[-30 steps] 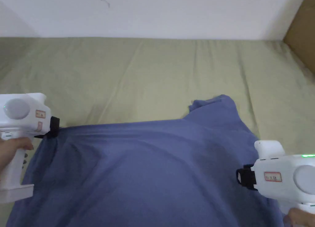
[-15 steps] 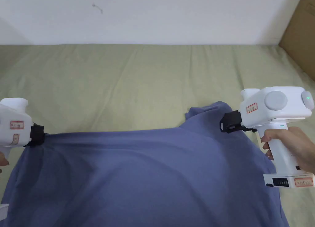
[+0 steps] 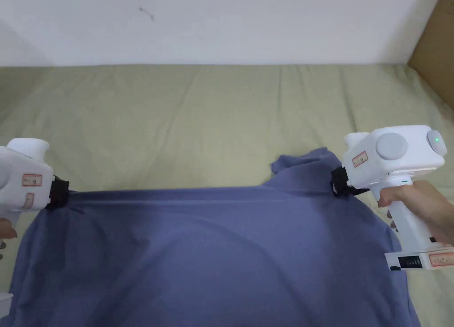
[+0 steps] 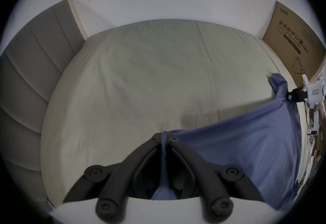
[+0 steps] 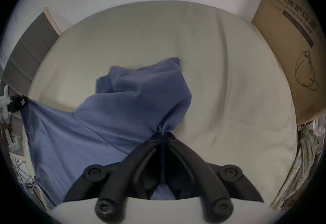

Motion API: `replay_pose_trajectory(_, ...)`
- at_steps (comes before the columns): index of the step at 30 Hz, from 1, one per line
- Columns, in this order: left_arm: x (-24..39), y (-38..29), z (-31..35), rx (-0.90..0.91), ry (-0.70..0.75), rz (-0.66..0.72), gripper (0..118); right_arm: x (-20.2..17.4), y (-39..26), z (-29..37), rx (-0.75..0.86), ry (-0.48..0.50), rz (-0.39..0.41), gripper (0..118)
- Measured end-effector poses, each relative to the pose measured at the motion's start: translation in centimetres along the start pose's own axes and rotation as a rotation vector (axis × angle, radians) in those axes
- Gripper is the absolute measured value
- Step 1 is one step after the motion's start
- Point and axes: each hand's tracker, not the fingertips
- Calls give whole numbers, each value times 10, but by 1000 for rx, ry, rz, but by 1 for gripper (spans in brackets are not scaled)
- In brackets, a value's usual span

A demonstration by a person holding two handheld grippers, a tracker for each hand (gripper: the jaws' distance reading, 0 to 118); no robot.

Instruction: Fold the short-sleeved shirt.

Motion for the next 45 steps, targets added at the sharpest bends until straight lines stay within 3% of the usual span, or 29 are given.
replay_pose_trajectory(2,1,0,15,13,9,-8,2,-1,-3,20,33,66,-33,3)
replay_pose_trajectory(4,3,-4,35,37,15,-5,2,-5,-9,43,70,13,-8,3)
replay_pose_trajectory(11,23,-30,115,119,117,-79,2,-5,-36,137,148,12,-65,3)
replay_pose_trajectory(18,34,-26,196,224,136,-52,2,-18,-53,227,256,-15,-89,3)
replay_pose_trajectory(27,28,37,299,416,136,44,2,-25,-18,343,476,-31,-163,3)
replay_pose_trajectory(43,30,223,381,698,171,64,2,-36,134,485,763,-118,-175,3)
replay_pose_trajectory(45,33,252,388,729,220,68,2,-34,161,496,792,-148,-222,3)
